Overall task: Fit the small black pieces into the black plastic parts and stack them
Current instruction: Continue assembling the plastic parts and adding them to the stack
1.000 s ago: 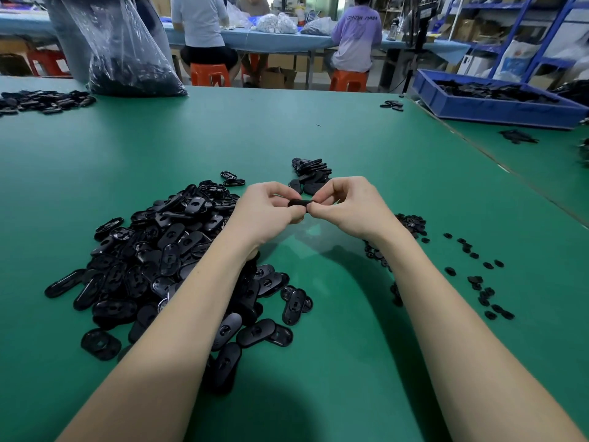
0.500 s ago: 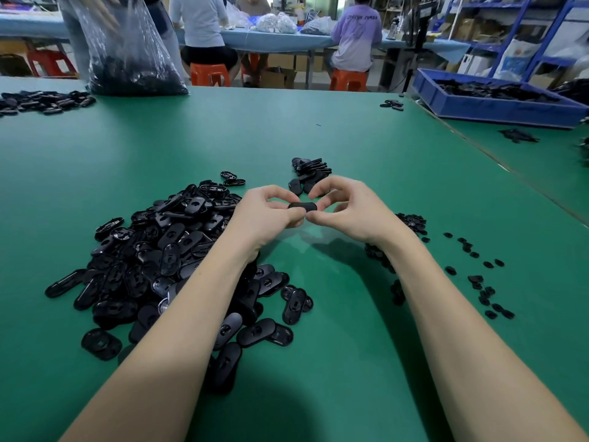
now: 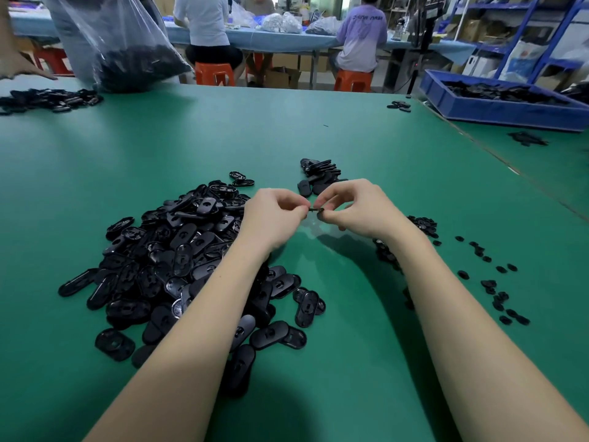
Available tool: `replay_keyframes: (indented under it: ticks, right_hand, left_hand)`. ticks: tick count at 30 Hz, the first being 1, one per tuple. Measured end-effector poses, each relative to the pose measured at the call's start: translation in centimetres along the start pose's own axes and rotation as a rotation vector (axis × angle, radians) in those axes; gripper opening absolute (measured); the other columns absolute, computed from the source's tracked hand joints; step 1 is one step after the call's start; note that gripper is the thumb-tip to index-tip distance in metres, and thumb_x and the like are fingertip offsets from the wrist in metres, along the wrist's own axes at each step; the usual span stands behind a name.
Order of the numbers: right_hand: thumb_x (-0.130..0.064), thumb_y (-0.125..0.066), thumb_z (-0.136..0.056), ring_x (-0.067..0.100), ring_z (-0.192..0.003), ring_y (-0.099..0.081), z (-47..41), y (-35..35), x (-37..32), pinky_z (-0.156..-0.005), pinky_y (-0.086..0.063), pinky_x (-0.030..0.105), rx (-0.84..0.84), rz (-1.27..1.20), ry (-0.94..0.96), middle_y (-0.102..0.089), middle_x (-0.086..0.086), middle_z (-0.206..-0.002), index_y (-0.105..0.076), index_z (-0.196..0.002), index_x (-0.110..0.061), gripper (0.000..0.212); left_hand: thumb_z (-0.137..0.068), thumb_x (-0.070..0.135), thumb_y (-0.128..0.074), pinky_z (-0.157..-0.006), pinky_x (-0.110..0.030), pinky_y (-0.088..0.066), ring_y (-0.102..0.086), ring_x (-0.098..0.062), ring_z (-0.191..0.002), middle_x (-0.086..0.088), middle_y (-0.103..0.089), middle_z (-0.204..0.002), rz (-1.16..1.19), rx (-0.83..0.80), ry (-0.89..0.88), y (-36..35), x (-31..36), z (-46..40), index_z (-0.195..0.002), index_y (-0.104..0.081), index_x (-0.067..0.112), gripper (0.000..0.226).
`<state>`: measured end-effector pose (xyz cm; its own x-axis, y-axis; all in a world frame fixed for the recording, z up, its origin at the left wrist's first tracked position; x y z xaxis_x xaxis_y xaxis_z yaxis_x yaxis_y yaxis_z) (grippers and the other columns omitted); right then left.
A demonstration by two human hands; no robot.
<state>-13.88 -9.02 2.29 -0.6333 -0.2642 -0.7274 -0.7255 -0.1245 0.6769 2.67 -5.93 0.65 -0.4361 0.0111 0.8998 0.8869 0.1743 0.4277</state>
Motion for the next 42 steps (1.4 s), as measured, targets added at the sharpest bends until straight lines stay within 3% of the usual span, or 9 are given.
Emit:
replay_keyframes:
  ticks: [4,7,11,22,27,30,33,37,42]
  right_hand:
    - [-0.028,-0.080,-0.084,0.006,-0.054,-0.054,0.3,-0.1,0.4,-0.049,-0.040,0.013,-0.121,-0.169,-0.043,-0.074,-0.003,-0.080,-0.078,-0.094,-0.027,0.010]
    - [-0.033,-0.083,-0.081,-0.003,-0.062,-0.061,-0.6,0.6,0.9,-0.058,-0.043,0.010,0.033,-0.053,-0.046,-0.076,-0.012,-0.079,-0.078,-0.087,-0.030,0.008]
    - [-0.035,-0.075,-0.081,0.004,-0.092,-0.068,-2.8,2.5,0.8,-0.081,-0.052,0.027,0.271,0.163,-0.045,-0.075,-0.016,-0.086,-0.075,-0.089,-0.034,0.008]
    - [-0.029,-0.069,-0.084,0.018,-0.101,-0.065,-5.2,2.6,1.5,-0.075,-0.042,0.026,0.273,0.331,-0.182,-0.073,-0.011,-0.100,-0.073,-0.098,-0.033,0.015]
    - [-0.034,-0.072,-0.085,0.007,-0.082,-0.068,-1.4,0.2,-0.1,-0.077,-0.052,0.024,-0.111,0.293,-0.064,-0.075,-0.013,-0.088,-0.077,-0.088,-0.032,0.006]
    - [-0.032,-0.075,-0.084,0.006,-0.060,-0.063,1.5,-1.9,-0.9,-0.073,-0.053,0.026,-0.443,0.306,-0.081,-0.078,-0.005,-0.089,-0.077,-0.090,-0.030,0.006]
    - [-0.035,-0.079,-0.082,0.007,-0.062,-0.063,3.4,-2.3,-2.0,-0.064,-0.049,0.027,-0.622,0.347,-0.072,-0.077,-0.010,-0.084,-0.078,-0.089,-0.031,0.009]
    - [-0.050,-0.082,-0.076,0.006,-0.063,-0.060,5.1,-3.3,-3.0,-0.059,-0.041,0.021,-0.775,0.381,-0.094,-0.072,-0.015,-0.076,-0.080,-0.093,-0.028,0.028]
    - [-0.035,-0.083,-0.080,0.009,-0.059,-0.052,5.3,-4.5,-3.4,-0.059,-0.038,0.023,-0.795,0.370,-0.079,-0.068,-0.014,-0.068,-0.081,-0.091,-0.021,0.018]
  left_hand:
    - [-0.083,0.023,-0.077,-0.072,-0.009,-0.046,-0.065,0.012,-0.070,0.017,-0.074,-0.075,0.001,0.087,-0.043,1.1,0.6,-0.2,-0.075,-0.076,0.031,0.011]
    - [-0.082,0.023,-0.079,-0.085,-0.018,-0.054,-0.070,0.005,-0.079,0.011,-0.076,-0.087,0.016,0.050,-0.056,0.8,1.0,0.1,-0.086,-0.078,0.026,0.005]
    - [-0.085,0.033,-0.075,-0.096,-0.024,-0.049,-0.068,-0.005,-0.095,0.007,-0.073,-0.107,-0.060,0.013,-0.045,0.5,1.2,0.0,-0.101,-0.076,0.029,0.017]
    - [-0.090,0.032,-0.067,-0.090,-0.032,-0.056,-0.071,-0.012,-0.092,0.007,-0.075,-0.091,-0.019,-0.036,-0.010,0.7,0.2,-0.6,-0.087,-0.075,0.028,0.009]
    - [-0.098,0.014,-0.049,-0.092,-0.041,-0.058,-0.074,-0.012,-0.082,0.002,-0.074,-0.095,0.064,-0.057,0.003,0.3,0.0,-0.6,-0.085,-0.072,0.023,0.028]
    - [-0.097,0.018,-0.053,-0.090,-0.041,-0.058,-0.074,-0.011,-0.079,0.004,-0.075,-0.093,0.036,-0.093,-0.021,-0.3,0.4,-0.5,-0.086,-0.072,0.023,0.022]
    - [-0.094,0.024,-0.060,-0.088,-0.041,-0.059,-0.074,-0.010,-0.079,0.003,-0.076,-0.093,-0.007,-0.134,-0.045,-0.8,0.9,-0.2,-0.088,-0.072,0.023,0.014]
    - [-0.092,0.026,-0.064,-0.090,-0.038,-0.058,-0.074,-0.009,-0.079,0.004,-0.077,-0.090,-0.058,-0.147,-0.053,-1.0,1.0,0.0,-0.090,-0.073,0.021,0.011]
    - [-0.090,0.026,-0.066,-0.091,-0.037,-0.057,-0.074,-0.010,-0.079,0.003,-0.077,-0.088,-0.072,-0.154,-0.047,-1.3,0.9,0.1,-0.088,-0.074,0.020,0.010]
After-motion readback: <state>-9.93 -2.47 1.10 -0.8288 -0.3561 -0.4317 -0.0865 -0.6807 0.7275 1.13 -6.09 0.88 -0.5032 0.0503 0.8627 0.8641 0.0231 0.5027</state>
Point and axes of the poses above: each hand's wrist, its own z-axis away from the middle knuckle, its own y-axis out of the back of the hand, x = y × z, the point moved 7 cm from there along -z, towards the middle knuckle
